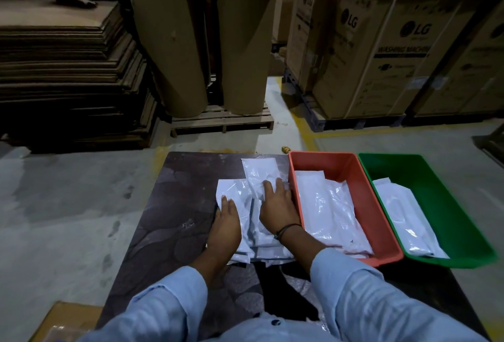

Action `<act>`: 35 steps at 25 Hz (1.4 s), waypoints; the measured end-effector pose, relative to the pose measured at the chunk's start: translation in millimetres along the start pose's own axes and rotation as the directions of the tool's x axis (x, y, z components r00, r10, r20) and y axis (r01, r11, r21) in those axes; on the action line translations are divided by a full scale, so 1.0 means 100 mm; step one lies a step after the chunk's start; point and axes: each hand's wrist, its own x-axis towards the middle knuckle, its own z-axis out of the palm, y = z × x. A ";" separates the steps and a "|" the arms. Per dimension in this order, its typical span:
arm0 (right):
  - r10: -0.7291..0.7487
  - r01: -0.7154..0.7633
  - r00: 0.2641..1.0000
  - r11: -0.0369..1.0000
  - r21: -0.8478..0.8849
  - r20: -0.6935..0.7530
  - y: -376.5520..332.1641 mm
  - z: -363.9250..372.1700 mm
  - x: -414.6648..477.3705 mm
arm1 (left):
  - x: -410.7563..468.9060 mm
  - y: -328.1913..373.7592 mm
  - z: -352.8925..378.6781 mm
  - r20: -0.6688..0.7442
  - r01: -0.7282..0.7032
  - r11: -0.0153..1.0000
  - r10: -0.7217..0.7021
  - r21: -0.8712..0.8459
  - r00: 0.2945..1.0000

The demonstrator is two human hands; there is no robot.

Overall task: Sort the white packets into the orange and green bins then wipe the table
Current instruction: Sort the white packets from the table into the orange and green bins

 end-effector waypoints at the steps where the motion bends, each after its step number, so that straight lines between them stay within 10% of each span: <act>1: -0.002 0.002 1.000 1.000 0.006 -0.005 -0.01 -0.01 0.02 | 0.02 -0.01 0.00 -0.001 0.003 1.000 -0.003 -0.016 1.000; 17: 0.142 -0.084 0.927 0.981 0.177 -0.347 0.87 -0.72 -0.04 | 0.17 1.17 -0.51 -0.196 -0.206 0.967 0.175 -0.152 0.965; 35: 0.392 -0.386 0.919 0.876 -0.290 -0.041 3.70 -1.03 -0.82 | 0.08 3.32 0.68 0.033 -0.293 0.946 0.300 -0.134 0.953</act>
